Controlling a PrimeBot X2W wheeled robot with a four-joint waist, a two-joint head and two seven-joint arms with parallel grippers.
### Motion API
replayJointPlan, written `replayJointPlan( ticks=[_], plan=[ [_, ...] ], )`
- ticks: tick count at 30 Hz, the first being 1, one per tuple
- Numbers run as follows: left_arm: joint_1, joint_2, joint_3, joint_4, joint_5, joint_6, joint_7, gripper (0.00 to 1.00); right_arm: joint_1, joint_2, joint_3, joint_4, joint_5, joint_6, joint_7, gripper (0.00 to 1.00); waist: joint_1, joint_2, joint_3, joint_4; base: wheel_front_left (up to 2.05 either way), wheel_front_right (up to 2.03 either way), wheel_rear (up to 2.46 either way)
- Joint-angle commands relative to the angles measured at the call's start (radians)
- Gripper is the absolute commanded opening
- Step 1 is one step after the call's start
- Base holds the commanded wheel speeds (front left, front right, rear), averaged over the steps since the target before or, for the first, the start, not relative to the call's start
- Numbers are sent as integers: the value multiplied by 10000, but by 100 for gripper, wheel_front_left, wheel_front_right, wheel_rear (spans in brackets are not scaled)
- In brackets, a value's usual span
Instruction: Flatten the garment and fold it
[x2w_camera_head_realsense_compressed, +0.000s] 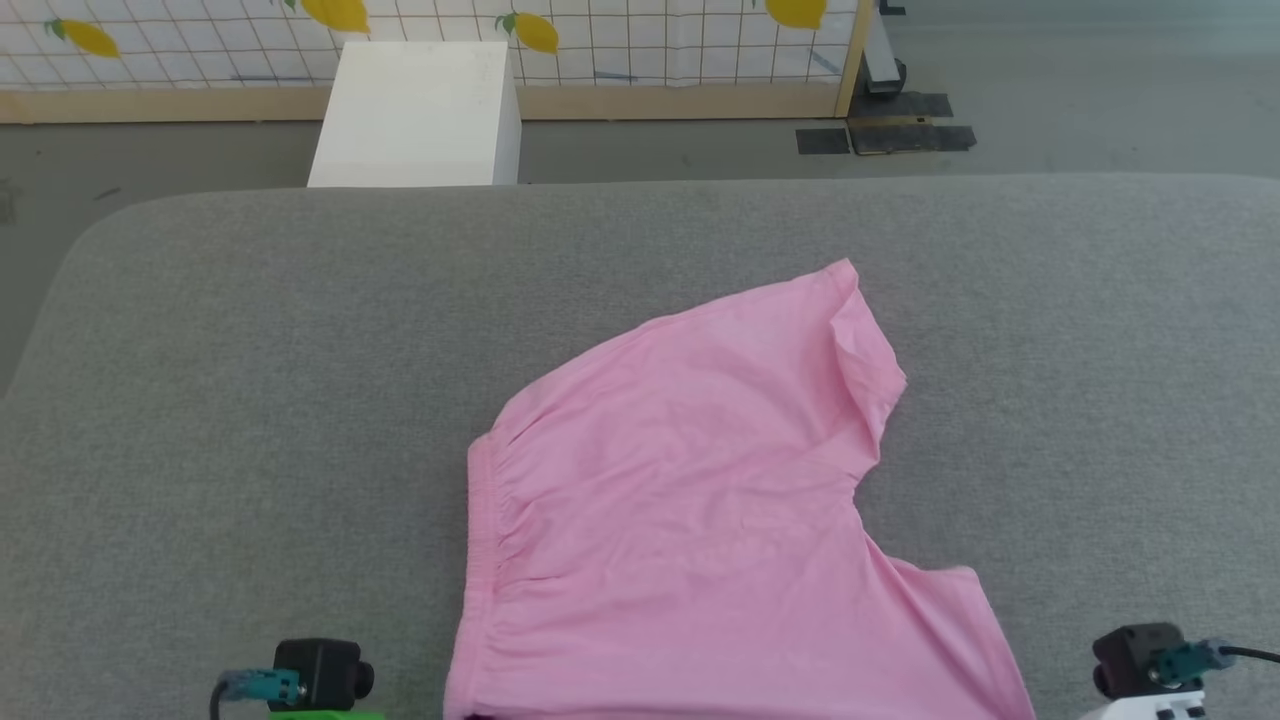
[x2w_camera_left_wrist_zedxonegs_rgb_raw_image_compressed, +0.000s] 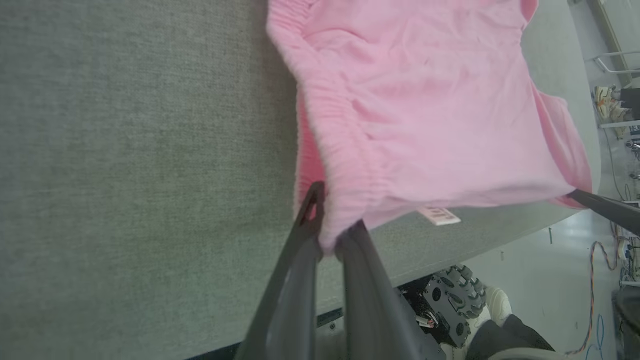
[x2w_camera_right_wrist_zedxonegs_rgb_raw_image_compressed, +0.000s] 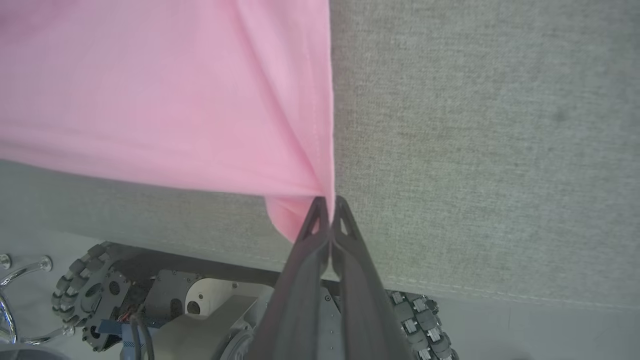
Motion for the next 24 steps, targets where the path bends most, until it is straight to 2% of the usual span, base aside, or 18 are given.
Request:
replayJointPlan(
  ticks=[1,6,12,19,24],
  plan=[
    [128,18,111,-204,-44,100,-147,0,27,20,-92,-303,-71,-19,31,0,1,0,-45,61,0,0,0],
    [-196,-552,414,-630,-25,-53,-1091,0,-515,12,63,-1104,-268,-19,-200,0,1,0,-91,205,0,0,0],
    [-1654,-1181,425,-292,114,-317,-1458,0,-2617,-677,667,-873,-393,-19,-212,0,1,0,237,377,0,0,0],
    [-3853,-1928,699,937,22,-402,-1615,0,-6079,-1616,1292,963,-234,-19,-376,0,1,0,1138,789,0,0,0],
    [-4949,-2303,853,1972,-60,-415,-1717,0,-8221,-1931,1735,2612,-342,-19,-566,0,1,0,1917,1105,0,0,0]
  ],
)
